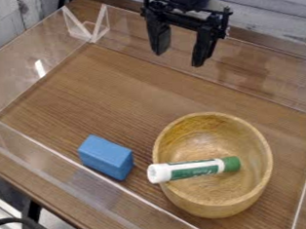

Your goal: Remove the green marker from inside the brown bowl and put it on the table

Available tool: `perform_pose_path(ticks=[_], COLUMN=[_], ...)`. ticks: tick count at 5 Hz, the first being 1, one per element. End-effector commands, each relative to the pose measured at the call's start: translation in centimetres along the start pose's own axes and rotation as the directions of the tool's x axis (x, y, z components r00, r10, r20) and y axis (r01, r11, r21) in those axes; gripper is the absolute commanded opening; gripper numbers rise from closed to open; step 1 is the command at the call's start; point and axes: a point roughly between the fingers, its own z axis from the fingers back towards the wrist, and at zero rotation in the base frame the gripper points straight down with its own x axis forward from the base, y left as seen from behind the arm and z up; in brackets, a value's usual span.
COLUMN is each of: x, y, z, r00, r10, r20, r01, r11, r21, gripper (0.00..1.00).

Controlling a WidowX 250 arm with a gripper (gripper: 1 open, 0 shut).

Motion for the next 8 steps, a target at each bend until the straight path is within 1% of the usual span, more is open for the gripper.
perform_pose_path(ticks=[1,2,3,4,5,8], x=[-0.8,-2.8,-4.7,-5.8,-6.3,-6.8], y=[-0.6,-2.3,-3.8,-5.0,-5.7,-7.3], z=[-0.5,-1.0,-1.2,-1.5,-2.1,-5.6], r00=[1.000,0.989,0.969,0.957,0.949,0.922], r10=[-0.025,-0.147,-0.245,-0.285,-0.308,-0.367], r20=[-0.012,0.009,0.037,0.055,0.071,0.121], r01=[0.025,0.147,0.245,0.284,0.307,0.366], r11=[1.000,0.989,0.970,0.959,0.951,0.930], r21=[-0.001,0.001,0.008,0.021,0.029,0.034], gripper=[1.00,1.00,1.00,1.00,1.00,1.00])
